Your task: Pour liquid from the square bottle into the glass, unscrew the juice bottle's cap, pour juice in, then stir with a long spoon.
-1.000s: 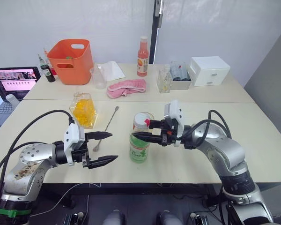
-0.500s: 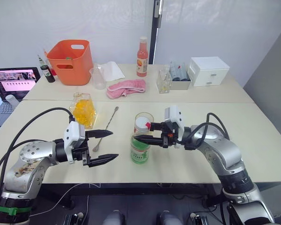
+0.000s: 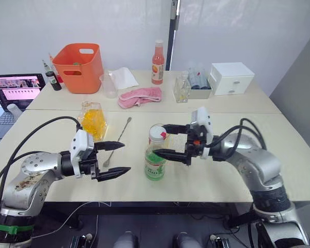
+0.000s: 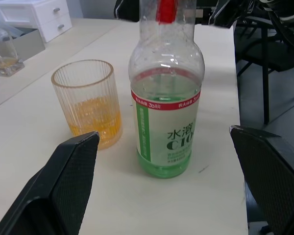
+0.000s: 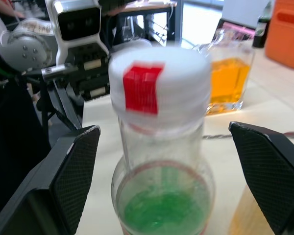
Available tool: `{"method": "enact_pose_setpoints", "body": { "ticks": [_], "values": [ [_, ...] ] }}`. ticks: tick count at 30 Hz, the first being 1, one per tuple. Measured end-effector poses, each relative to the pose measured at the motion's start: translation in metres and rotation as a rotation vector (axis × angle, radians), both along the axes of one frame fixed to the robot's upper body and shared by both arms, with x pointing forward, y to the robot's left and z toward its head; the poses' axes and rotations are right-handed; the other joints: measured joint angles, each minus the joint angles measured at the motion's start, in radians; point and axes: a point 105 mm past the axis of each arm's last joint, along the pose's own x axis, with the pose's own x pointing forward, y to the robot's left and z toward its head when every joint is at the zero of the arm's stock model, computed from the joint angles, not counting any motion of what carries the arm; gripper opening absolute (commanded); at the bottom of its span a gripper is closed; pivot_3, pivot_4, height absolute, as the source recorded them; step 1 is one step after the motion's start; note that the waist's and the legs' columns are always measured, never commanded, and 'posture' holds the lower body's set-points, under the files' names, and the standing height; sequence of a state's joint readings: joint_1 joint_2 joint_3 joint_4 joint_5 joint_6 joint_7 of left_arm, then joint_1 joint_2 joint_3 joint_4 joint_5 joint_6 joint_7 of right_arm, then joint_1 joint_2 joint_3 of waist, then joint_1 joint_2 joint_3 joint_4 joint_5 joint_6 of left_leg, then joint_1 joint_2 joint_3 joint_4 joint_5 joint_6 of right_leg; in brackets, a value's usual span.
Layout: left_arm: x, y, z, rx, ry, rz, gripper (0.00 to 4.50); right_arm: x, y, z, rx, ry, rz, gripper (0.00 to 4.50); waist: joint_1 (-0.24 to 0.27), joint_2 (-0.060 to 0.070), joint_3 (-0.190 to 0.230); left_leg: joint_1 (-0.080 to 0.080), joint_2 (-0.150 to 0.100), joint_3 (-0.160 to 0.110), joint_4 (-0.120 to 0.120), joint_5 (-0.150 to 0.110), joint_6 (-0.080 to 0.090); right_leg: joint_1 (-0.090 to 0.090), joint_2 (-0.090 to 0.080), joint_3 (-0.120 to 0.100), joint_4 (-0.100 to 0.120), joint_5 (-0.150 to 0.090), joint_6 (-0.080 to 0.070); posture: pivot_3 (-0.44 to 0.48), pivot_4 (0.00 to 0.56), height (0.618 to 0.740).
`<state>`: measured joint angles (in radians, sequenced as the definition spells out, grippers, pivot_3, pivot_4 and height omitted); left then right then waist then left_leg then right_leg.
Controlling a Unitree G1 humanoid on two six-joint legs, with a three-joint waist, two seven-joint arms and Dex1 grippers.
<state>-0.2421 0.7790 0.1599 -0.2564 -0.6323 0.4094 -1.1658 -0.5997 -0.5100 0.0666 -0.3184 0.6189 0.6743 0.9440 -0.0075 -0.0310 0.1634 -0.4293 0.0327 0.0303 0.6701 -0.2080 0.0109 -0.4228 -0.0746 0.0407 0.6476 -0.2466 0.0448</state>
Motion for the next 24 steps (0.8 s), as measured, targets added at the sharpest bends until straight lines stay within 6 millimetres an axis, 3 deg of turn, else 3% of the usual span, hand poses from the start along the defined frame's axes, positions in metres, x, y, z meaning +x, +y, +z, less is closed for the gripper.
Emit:
{"method": "enact_pose_setpoints", "body": {
  "ticks": [7, 13, 19, 24],
  "values": [
    [0.009, -0.021, 0.026, -0.026, 0.018, -0.050, 4.50, -0.017, -0.023, 0.010, -0.012, 0.047, -0.009, 4.47, 0.001, 0.000, 0.000, 0.000, -0.001, 0.000, 0.000, 0.000, 0.000, 0.000, 0.001, 0.000, 0.000, 0.000, 0.000, 0.000, 0.150, 0.715],
    [0.014, -0.054, 0.032, -0.014, 0.009, -0.161, 4.50, -0.019, -0.025, 0.010, -0.010, 0.076, -0.035, 4.47, -0.003, 0.000, 0.000, 0.000, -0.001, 0.000, 0.000, 0.000, 0.000, 0.000, 0.001, 0.001, 0.000, 0.000, 0.000, 0.000, 0.150, 0.715],
    [0.024, -0.069, 0.023, 0.010, 0.038, -0.194, 4.50, -0.017, -0.025, 0.010, -0.011, 0.075, -0.063, 4.47, -0.004, 0.000, 0.000, -0.001, -0.001, 0.000, 0.000, 0.000, 0.000, 0.000, 0.002, 0.001, 0.000, 0.000, 0.000, 0.000, 0.150, 0.715],
    [0.027, -0.074, 0.029, 0.037, 0.029, -0.213, 4.50, -0.019, -0.023, 0.011, -0.007, 0.070, -0.059, 4.47, -0.004, 0.000, 0.000, -0.001, -0.001, 0.000, 0.000, 0.000, 0.000, 0.000, 0.002, 0.001, 0.000, 0.000, 0.000, 0.000, 0.150, 0.715]
  ]
}}
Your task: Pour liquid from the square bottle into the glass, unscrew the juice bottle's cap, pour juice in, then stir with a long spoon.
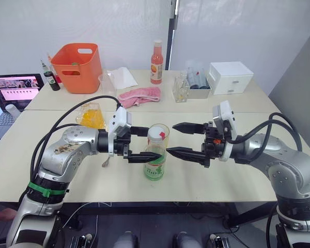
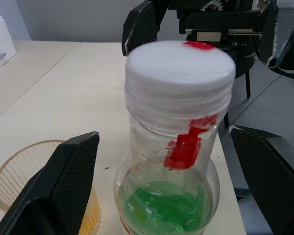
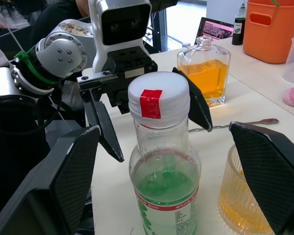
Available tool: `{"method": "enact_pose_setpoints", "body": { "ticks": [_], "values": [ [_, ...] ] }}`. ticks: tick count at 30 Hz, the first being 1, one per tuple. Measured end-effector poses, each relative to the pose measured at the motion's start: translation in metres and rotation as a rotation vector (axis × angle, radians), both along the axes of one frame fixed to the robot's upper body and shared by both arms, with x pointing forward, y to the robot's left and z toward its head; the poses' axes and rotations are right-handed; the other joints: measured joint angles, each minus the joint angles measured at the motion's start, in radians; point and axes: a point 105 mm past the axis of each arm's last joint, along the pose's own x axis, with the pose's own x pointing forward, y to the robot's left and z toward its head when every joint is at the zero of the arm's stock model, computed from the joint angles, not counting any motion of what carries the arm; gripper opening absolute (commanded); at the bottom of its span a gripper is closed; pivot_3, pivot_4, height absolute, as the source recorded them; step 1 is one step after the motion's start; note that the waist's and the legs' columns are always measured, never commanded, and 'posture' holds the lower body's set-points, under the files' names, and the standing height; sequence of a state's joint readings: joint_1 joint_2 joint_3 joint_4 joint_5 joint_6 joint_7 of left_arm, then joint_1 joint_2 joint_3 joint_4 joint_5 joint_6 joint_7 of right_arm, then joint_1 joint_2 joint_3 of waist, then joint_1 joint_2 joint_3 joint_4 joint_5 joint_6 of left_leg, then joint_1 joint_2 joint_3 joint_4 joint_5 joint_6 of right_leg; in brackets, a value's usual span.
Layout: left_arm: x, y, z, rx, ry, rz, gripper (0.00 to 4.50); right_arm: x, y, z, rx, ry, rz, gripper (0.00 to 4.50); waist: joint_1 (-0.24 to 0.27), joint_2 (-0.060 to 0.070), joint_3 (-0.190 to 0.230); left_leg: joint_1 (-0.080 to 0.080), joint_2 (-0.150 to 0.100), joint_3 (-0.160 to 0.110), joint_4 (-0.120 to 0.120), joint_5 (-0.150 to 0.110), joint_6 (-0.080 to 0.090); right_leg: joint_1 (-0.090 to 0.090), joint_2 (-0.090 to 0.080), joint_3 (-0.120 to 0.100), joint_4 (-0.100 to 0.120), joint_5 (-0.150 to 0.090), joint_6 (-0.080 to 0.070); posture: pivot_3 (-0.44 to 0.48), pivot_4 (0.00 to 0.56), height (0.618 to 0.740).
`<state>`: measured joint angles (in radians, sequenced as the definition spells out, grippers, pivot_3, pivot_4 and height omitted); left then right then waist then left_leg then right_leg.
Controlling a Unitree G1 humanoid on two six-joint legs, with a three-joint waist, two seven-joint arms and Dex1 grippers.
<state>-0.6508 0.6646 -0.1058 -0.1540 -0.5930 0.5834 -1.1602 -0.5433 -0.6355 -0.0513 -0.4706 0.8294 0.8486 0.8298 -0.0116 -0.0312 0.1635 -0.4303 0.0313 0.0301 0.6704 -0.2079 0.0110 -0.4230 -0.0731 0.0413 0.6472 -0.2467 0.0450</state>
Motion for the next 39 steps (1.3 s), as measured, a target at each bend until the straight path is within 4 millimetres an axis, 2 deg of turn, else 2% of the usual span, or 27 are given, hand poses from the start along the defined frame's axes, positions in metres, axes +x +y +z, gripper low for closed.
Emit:
{"method": "enact_pose_setpoints", "body": {
  "ticks": [16, 19, 24, 26, 39],
  "values": [
    [0.0036, -0.0054, -0.0039, 0.053, 0.048, -0.021, 4.50, -0.0005, 0.0035, -0.0046, -0.011, 0.009, -0.009, 4.47, 0.000, 0.000, 0.000, 0.000, 0.000, 0.000, 0.000, 0.000, 0.000, 0.000, 0.000, 0.000, 0.000, 0.000, 0.000, 0.000, 0.150, 0.715],
    [0.0036, -0.0059, -0.0040, 0.049, 0.052, -0.022, 3.66, -0.0006, 0.0043, -0.0054, -0.013, 0.011, -0.007, 4.50, 0.000, 0.000, 0.000, 0.000, 0.000, 0.000, 0.000, 0.000, 0.000, 0.000, 0.000, 0.000, 0.000, 0.000, 0.000, 0.000, 0.150, 0.715],
    [0.0034, -0.0093, -0.0024, 0.028, 0.043, -0.028, 1.99, -0.0004, 0.0046, -0.0058, -0.014, 0.013, -0.009, 4.50, 0.000, 0.000, 0.000, 0.000, 0.000, 0.000, 0.001, 0.000, 0.000, 0.000, 0.000, 0.000, 0.000, 0.000, 0.000, 0.000, 0.150, 0.715],
    [0.0039, -0.0090, -0.0015, 0.023, 0.040, -0.024, 1.52, -0.0004, 0.0047, -0.0060, -0.015, 0.013, -0.009, 4.50, 0.000, 0.000, 0.000, 0.000, 0.000, 0.000, 0.001, 0.000, 0.000, 0.000, 0.000, 0.000, 0.000, 0.000, 0.000, 0.000, 0.150, 0.715],
    [0.0007, -0.0076, -0.0050, 0.002, -0.019, -0.048, 1.44, 0.0035, 0.0089, -0.0052, -0.013, 0.001, -0.031, 4.50, 0.002, 0.000, 0.000, 0.000, 0.000, 0.000, 0.001, 0.000, 0.000, 0.000, 0.000, 0.000, 0.000, 0.000, 0.000, 0.000, 0.150, 0.715]
  ]
}}
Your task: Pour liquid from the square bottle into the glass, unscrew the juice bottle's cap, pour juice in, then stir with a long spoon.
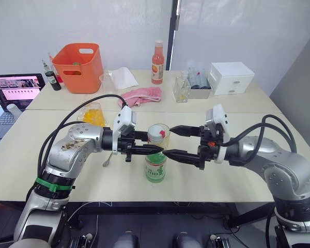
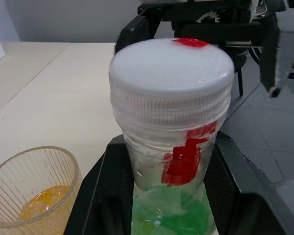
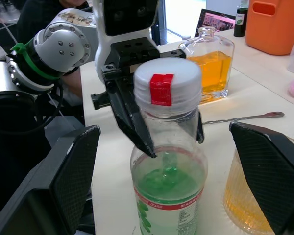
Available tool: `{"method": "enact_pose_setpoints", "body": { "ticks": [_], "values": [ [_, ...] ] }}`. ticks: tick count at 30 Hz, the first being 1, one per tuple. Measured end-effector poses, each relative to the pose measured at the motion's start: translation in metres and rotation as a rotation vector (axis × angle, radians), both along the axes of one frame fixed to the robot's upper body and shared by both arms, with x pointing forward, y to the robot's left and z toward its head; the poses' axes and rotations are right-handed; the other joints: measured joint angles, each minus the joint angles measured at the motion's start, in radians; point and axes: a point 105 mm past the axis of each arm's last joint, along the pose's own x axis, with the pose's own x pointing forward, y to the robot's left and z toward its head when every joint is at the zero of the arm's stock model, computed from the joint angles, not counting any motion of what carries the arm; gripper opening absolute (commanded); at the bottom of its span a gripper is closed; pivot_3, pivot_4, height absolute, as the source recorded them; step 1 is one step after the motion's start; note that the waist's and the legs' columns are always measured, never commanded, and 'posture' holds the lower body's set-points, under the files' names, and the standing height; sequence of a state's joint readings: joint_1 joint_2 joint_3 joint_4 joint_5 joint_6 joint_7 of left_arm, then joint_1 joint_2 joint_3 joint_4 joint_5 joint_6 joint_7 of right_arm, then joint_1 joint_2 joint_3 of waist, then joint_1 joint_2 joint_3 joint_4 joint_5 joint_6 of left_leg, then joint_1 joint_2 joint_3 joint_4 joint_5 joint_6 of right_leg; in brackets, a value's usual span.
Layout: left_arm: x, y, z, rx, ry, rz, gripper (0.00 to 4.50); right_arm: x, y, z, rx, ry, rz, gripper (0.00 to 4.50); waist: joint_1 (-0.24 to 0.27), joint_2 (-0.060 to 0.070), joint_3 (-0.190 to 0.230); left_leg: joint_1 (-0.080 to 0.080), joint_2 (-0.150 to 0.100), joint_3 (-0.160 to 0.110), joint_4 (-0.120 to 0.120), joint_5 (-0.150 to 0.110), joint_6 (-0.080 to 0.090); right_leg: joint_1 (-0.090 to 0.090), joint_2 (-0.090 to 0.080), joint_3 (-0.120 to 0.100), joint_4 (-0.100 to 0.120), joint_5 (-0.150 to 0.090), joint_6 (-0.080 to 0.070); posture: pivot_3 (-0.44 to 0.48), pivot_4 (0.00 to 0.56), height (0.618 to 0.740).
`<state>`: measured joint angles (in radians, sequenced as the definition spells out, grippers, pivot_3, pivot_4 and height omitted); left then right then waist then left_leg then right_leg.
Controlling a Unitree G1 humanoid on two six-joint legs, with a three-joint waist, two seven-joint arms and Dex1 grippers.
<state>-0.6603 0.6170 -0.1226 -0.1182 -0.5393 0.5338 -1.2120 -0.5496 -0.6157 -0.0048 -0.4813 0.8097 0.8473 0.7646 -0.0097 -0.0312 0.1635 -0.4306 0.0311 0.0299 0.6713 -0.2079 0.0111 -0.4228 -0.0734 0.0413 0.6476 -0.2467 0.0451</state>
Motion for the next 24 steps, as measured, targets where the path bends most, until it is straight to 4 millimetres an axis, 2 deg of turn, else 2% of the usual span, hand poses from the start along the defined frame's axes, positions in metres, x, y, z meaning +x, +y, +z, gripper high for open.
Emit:
{"method": "enact_pose_setpoints", "body": {
  "ticks": [12, 14, 20, 24],
  "values": [
    [-0.002, -0.002, -0.004, -0.007, -0.052, -0.029, 1.44, 0.004, 0.013, 0.014, 0.002, -0.075, -0.040, 4.50, 0.009, 0.000, 0.000, -0.001, 0.000, 0.000, 0.003, 0.000, 0.000, 0.001, 0.000, 0.000, 0.001, 0.000, 0.000, 0.000, 0.150, 0.715],
    [-0.002, -0.002, -0.004, -0.007, -0.053, -0.032, 2.46, 0.004, 0.013, 0.014, 0.003, -0.076, -0.038, 4.50, 0.009, 0.000, 0.000, -0.001, 0.000, 0.000, 0.003, 0.000, 0.000, 0.001, 0.000, 0.000, 0.001, 0.000, 0.000, 0.000, 0.150, 0.715],
    [-0.001, -0.001, -0.006, -0.003, -0.026, -0.029, 4.41, -0.006, 0.015, 0.015, 0.008, -0.054, 0.017, 4.50, 0.008, 0.000, 0.000, -0.001, 0.000, 0.000, 0.003, 0.000, 0.000, 0.000, 0.000, 0.000, 0.001, 0.000, 0.000, 0.000, 0.150, 0.715],
    [0.000, -0.002, -0.006, 0.002, -0.012, -0.028, 4.46, -0.013, 0.009, 0.014, 0.003, -0.039, 0.040, 4.50, 0.009, 0.000, 0.000, -0.001, 0.000, -0.001, 0.003, 0.000, 0.000, 0.001, 0.000, 0.000, 0.000, 0.000, 0.000, 0.000, 0.150, 0.715]
  ]
}}
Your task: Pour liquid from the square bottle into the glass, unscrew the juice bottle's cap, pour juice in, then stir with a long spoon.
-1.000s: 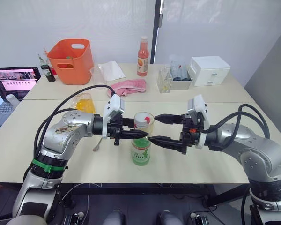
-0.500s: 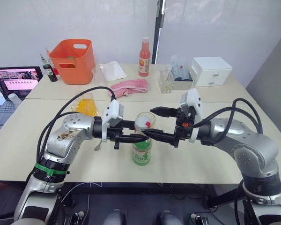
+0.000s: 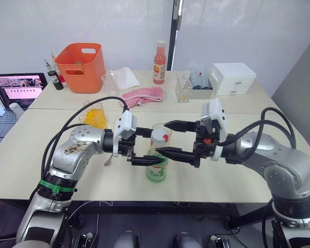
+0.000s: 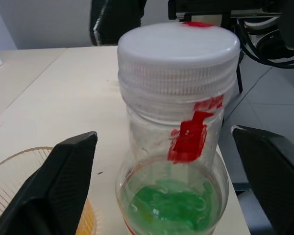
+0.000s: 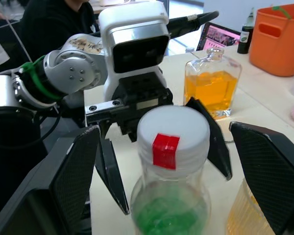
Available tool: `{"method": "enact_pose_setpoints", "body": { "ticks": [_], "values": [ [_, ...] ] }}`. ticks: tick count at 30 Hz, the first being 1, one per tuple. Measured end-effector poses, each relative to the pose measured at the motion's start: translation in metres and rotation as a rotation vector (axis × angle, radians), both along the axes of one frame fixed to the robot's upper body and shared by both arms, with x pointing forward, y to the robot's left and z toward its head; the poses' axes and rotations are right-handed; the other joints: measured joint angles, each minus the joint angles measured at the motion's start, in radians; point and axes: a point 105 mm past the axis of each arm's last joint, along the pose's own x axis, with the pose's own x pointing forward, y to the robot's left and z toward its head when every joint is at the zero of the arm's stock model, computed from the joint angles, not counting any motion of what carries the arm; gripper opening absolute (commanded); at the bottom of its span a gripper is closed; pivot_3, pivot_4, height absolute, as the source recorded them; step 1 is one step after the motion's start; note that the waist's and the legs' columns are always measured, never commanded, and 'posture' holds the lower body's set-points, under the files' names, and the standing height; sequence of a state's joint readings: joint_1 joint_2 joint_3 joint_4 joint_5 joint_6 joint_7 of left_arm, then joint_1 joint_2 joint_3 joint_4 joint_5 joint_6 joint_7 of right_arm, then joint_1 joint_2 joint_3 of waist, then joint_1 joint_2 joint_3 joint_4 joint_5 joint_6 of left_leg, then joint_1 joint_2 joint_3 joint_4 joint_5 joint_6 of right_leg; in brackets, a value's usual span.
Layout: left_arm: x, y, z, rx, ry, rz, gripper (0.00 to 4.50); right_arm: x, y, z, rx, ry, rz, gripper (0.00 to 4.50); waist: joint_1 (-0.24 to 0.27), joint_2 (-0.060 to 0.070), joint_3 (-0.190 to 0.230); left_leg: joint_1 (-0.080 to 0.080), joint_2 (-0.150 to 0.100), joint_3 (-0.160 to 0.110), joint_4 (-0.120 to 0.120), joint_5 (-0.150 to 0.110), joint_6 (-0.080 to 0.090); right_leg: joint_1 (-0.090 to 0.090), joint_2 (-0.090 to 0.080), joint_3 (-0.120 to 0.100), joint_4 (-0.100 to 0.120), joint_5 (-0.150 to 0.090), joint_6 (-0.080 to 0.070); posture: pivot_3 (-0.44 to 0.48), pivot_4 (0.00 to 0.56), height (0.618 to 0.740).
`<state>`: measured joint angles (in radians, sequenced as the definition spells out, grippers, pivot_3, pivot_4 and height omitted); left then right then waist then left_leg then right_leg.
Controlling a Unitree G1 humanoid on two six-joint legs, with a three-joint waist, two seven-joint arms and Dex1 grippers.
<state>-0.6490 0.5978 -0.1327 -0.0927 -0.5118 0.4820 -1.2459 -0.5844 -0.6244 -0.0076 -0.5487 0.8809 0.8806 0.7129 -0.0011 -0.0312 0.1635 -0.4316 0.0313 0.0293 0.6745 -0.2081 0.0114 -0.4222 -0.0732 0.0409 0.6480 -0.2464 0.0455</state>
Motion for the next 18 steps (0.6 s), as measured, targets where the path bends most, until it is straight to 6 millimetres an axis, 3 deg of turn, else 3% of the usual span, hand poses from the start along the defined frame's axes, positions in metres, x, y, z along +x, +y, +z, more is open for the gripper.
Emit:
{"method": "enact_pose_setpoints", "body": {
  "ticks": [6, 15, 18],
  "values": [
    [0.0006, -0.0008, 0.0007, -0.001, 0.020, 0.003, 4.46, 0.0006, -0.0040, -0.0008, -0.008, 0.003, -0.015, 4.50, -0.002, 0.000, 0.000, 0.000, 0.000, 0.000, 0.000, 0.000, 0.000, 0.000, 0.000, 0.000, 0.000, 0.000, 0.000, 0.000, 0.150, 0.715],
    [0.0004, -0.0005, 0.0056, -0.019, 0.062, 0.004, 1.65, 0.0014, -0.0053, -0.0017, -0.014, 0.004, -0.024, 4.50, -0.002, 0.000, 0.000, 0.000, 0.000, 0.000, 0.000, 0.000, 0.000, 0.000, 0.000, 0.000, 0.000, 0.000, 0.000, 0.000, 0.150, 0.715],
    [0.0004, 0.0000, 0.0060, -0.019, 0.062, 0.005, 1.41, 0.0017, -0.0052, -0.0020, -0.015, 0.005, -0.026, 4.50, -0.002, 0.000, 0.000, 0.000, 0.000, 0.000, 0.000, 0.000, 0.000, 0.000, 0.000, 0.000, 0.000, 0.000, 0.000, 0.000, 0.150, 0.715]
  ]
}}
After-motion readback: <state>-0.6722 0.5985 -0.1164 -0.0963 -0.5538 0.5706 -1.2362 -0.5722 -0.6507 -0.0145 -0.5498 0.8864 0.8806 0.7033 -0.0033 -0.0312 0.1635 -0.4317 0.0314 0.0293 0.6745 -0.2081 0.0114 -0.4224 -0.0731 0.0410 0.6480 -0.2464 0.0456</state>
